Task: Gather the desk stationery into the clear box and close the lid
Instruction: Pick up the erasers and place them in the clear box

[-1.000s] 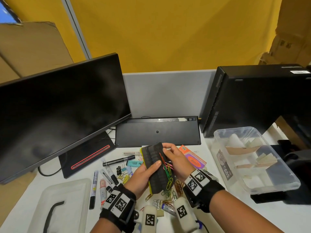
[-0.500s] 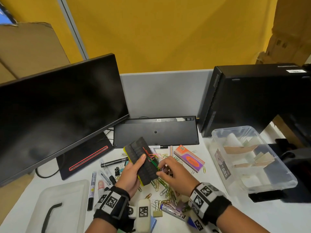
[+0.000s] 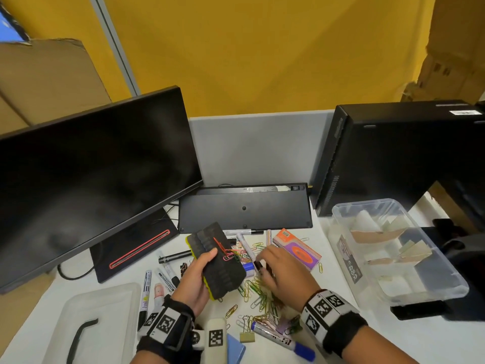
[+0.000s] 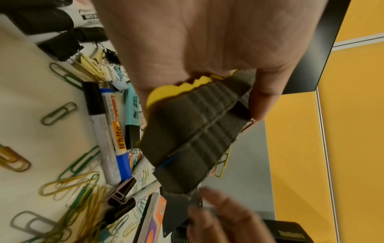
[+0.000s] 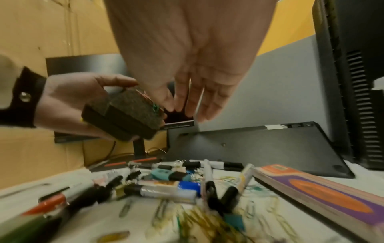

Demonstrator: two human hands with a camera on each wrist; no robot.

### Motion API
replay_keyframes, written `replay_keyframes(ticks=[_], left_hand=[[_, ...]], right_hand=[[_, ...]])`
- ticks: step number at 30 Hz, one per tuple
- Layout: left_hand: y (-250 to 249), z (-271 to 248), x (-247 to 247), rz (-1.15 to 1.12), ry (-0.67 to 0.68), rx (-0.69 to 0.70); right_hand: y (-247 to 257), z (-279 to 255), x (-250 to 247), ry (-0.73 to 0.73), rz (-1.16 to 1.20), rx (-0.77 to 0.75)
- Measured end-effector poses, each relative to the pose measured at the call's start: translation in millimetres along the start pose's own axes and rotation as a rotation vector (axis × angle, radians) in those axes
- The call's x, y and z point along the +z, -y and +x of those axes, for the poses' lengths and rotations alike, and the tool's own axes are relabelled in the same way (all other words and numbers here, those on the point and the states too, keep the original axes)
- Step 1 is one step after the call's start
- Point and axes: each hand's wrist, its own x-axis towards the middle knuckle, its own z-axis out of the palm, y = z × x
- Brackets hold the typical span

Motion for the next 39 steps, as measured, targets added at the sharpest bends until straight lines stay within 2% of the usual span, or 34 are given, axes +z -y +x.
replay_keyframes(ticks=[4, 9, 12, 14, 16, 18, 21, 25, 29, 32, 34, 36, 37, 39], left_hand=[[6, -1, 9, 0.042, 0.009, -0.042], [8, 0, 9, 0.028, 0.011, -0.044], [7, 1, 6, 0.009, -0.018, -0.041], [6, 1, 4, 0.002, -0.019, -0.045], [5, 1, 2, 0.007, -0.020, -0.048], [6, -1, 3, 0.011, -0.023, -0.053], [7, -4, 8, 0.018, 0.000, -0.056], [9, -9, 16, 0.061, 0.045, -0.065], [10, -11, 16, 0.093, 0.022, -0.068], [10, -12, 14, 0.083, 0.006, -0.074], [10, -11, 11, 0.078, -0.018, -0.069], [9, -11, 9, 0.085, -0.038, -0.069], [10, -10, 8, 0.094, -0.045, -0.073], [11, -9, 6, 0.123, -0.061, -0.079]], right_hand=[[23, 14, 1, -0.041, 0.164, -0.035], [18, 16, 5, -0.068, 0.194, 0.022], [5, 10, 5, -0.056, 0.183, 0.111], [-5, 4, 5, 0.014, 0.118, 0.184], [-13, -1, 7, 0.142, -0.051, 0.203], [-12, -4, 7, 0.132, -0.111, 0.169], [4, 0, 1, 0.004, 0.056, 0.067], [27, 8, 1, 0.013, 0.142, -0.038], [29, 9, 4, 0.013, 0.135, -0.022], [20, 6, 8, 0.041, 0.089, 0.067], [10, 0, 12, 0.127, -0.028, 0.148], [0, -5, 17, 0.235, -0.200, 0.158], [-4, -6, 19, 0.250, -0.224, 0.155], [-4, -4, 15, 0.170, -0.148, 0.140]])
